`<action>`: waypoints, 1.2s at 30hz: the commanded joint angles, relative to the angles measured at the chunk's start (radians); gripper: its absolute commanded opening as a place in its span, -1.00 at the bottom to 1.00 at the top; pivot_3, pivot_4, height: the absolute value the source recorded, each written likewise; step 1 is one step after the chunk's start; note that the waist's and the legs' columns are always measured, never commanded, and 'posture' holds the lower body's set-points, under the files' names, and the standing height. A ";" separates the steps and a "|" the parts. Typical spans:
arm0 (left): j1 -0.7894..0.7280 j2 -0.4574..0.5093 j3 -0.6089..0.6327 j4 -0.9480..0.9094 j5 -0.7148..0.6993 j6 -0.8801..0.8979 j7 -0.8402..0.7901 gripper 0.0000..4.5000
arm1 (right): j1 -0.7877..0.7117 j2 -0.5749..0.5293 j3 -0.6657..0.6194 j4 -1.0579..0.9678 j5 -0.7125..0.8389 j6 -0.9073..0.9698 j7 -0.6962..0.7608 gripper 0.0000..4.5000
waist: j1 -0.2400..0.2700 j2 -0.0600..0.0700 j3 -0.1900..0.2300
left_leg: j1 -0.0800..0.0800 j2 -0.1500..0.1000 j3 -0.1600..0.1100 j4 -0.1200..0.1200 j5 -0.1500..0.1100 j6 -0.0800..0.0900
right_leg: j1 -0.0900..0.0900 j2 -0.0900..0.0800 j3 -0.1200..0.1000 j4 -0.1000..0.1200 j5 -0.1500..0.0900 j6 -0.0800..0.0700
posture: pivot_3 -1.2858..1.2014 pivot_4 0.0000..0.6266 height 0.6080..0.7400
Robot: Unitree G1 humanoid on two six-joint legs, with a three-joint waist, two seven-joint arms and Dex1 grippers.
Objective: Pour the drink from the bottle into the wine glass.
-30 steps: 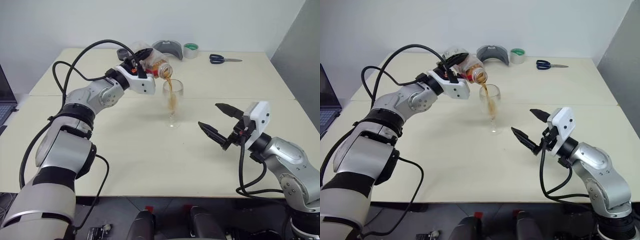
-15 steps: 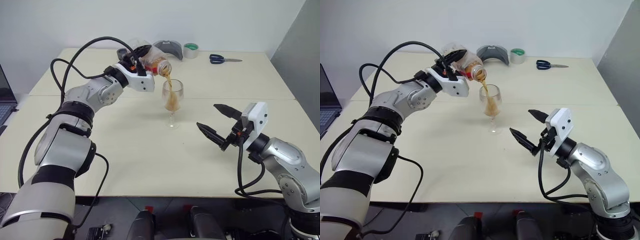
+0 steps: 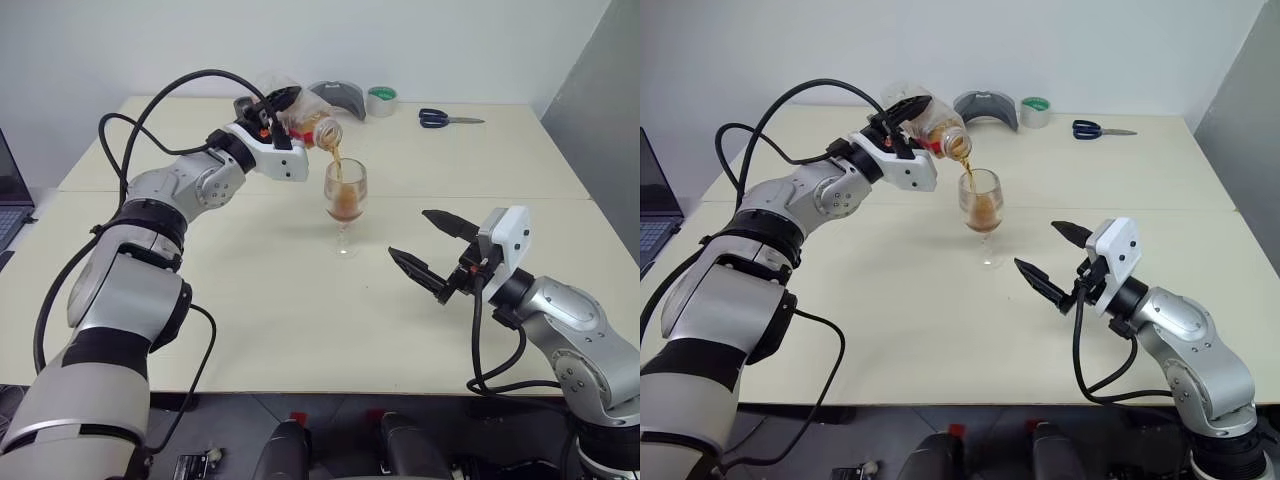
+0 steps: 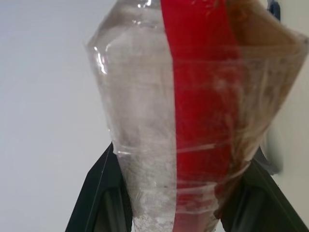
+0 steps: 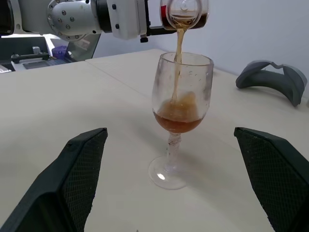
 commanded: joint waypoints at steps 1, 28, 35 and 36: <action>-0.048 0.013 0.002 -0.006 0.000 0.006 0.029 -0.22 | -0.003 0.003 -0.011 -0.046 0.016 -0.006 -0.006 1.00 | 0.000 0.000 0.000 | 0.000 0.000 0.000 0.000 0.000 0.000 | 0.000 0.000 0.000 0.000 0.000 0.000 | 0.03 -0.52 1.00; -0.072 0.000 -0.024 0.020 0.016 0.018 0.056 -0.22 | 0.018 0.011 -0.001 -0.060 0.016 -0.005 -0.004 1.00 | 0.000 0.000 0.000 | 0.000 0.000 0.000 0.000 0.000 0.000 | 0.000 0.000 0.000 0.000 0.000 0.000 | 0.03 -0.52 1.00; -0.074 -0.003 -0.025 0.021 0.016 0.018 0.056 -0.22 | 0.017 0.013 0.002 -0.065 0.015 -0.001 -0.009 1.00 | 0.000 0.000 0.000 | 0.000 0.000 0.000 0.000 0.000 0.000 | 0.000 0.000 0.000 0.000 0.000 0.000 | 0.03 -0.52 1.00; -0.074 -0.003 -0.025 0.021 0.015 0.018 0.056 -0.22 | 0.017 0.013 0.002 -0.067 0.015 0.000 -0.010 1.00 | 0.000 0.000 0.000 | 0.000 0.000 0.000 0.000 0.000 0.000 | 0.000 0.000 0.000 0.000 0.000 0.000 | 0.03 -0.52 1.00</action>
